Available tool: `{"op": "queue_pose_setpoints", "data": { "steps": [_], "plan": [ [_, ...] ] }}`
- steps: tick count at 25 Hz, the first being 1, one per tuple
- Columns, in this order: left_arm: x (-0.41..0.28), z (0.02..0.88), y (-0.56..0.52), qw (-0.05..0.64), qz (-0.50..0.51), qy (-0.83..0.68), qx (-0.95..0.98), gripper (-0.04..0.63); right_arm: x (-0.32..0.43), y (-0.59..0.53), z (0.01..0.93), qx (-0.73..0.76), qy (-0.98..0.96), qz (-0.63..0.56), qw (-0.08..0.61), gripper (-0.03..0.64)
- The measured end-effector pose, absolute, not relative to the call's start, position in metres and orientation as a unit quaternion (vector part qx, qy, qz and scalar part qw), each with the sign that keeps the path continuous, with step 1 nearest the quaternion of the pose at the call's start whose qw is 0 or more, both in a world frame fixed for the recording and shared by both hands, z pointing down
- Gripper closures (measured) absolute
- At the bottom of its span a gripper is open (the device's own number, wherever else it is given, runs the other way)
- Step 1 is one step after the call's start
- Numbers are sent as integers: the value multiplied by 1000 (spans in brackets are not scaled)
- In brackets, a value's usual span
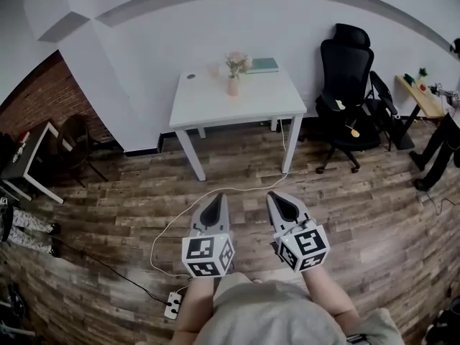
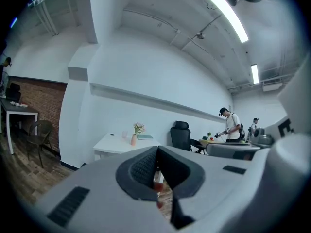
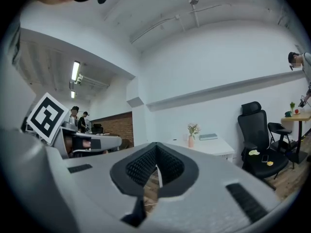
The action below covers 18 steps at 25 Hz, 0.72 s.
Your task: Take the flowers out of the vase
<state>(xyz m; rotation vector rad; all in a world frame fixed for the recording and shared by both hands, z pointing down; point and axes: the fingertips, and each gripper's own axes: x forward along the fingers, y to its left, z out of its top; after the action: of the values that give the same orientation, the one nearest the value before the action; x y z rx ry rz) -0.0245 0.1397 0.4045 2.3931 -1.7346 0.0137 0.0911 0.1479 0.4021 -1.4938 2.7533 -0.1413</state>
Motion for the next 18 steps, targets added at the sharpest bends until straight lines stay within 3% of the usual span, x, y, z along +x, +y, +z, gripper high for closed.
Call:
{"op": "queue_pose_setpoints", "data": {
  "steps": [18],
  "plan": [
    [-31, 423, 112, 112, 21, -599, 793, 588, 96, 117, 430, -474, 877, -80, -23, 613]
  ]
}}
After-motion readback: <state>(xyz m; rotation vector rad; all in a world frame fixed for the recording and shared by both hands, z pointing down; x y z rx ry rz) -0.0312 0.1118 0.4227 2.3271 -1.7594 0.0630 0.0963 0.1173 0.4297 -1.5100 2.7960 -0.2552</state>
